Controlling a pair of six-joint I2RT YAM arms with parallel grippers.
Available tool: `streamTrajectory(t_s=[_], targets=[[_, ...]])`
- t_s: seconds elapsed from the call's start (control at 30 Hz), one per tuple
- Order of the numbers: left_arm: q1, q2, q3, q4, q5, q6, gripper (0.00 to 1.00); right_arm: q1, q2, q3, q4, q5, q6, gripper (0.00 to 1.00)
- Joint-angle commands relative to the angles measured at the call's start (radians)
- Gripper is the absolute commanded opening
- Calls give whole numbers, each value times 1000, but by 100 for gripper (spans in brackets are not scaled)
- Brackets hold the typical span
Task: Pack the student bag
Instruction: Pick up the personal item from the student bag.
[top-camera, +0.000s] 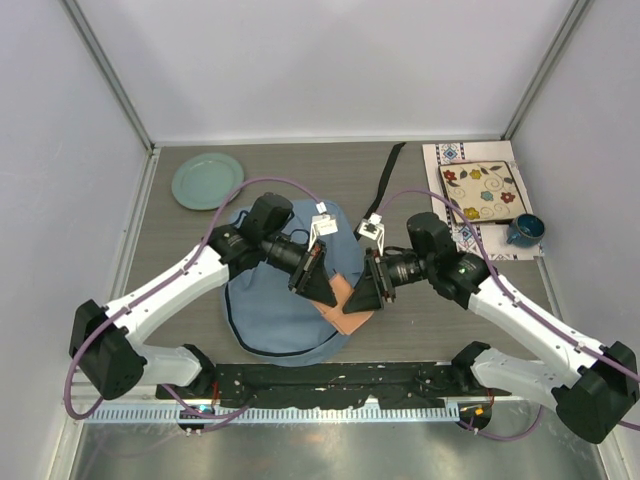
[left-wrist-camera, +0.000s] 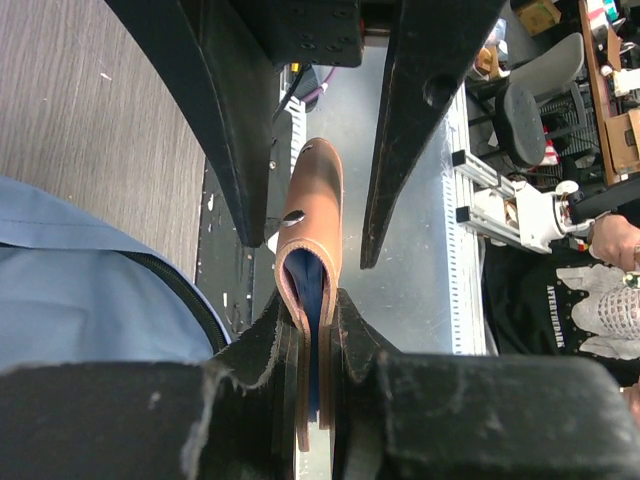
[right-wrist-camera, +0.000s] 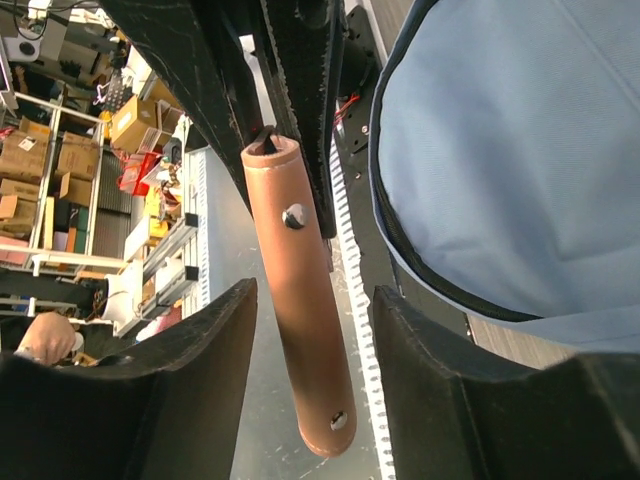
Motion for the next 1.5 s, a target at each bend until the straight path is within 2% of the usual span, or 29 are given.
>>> streamTrajectory(t_s=[0.0,0.07,0.1,0.2,0.23,0.27,0.3,0.37,0.47,0.5,0.53,0.57,0.6,0.63,0.7,0.73,0.8,0.83,0.93,1.1,1.33,1.47], targets=[[4,6,22,50,54,3,0,30,3,7,69,2,12,51],[4,6,13,54,52,0,0,30,5,2,92,3,18,39],[4,3,11,53,49,-3,0,31,6,-1,96,9,18,29],[4,-9,5,44,-12,-9,0,31,11,-2,94,29,16,10],[5,-14,0,43,-33,-13,1,31,9,-5,90,43,16,8],[7,-20,-10,48,-94,-29,26,31,8,-8,88,52,15,6],[11,-26,-15,48,-135,-39,42,31,6,-8,79,68,10,4],[36,-50,-38,51,-266,-87,67,31,6,-10,45,142,-8,1],[112,-115,-114,97,-408,-199,85,31,20,-13,-7,265,-22,1],[135,-142,-141,131,-516,-228,88,31,26,-17,-12,284,-19,1],[181,-191,-165,142,-570,-254,97,31,38,-19,-13,299,-16,1],[203,-219,-197,131,-618,-280,99,31,43,-22,-12,354,-11,1],[221,-244,-210,111,-738,-320,100,31,48,-30,-15,379,4,1],[246,-267,-219,87,-802,-343,100,31,54,-33,-16,405,7,1],[252,-322,-225,-24,-947,-394,100,30,57,-42,-18,481,26,1],[252,-337,-224,-67,-1088,-414,100,30,57,-45,-13,503,36,1],[252,-374,-215,-206,-1199,-454,100,30,52,-54,-1,554,61,1],[252,-389,-213,-248,-1312,-495,100,30,46,-56,10,565,70,1],[252,-458,-241,-346,-1431,-555,100,30,26,-64,46,603,99,1],[251,-540,-317,-377,-1468,-641,100,27,3,-53,50,664,116,1],[254,-550,-415,-374,-1482,-742,99,-2,-14,-83,86,706,223,1],[254,-604,-487,-294,-1430,-777,100,-14,-6,-79,88,681,237,1]])
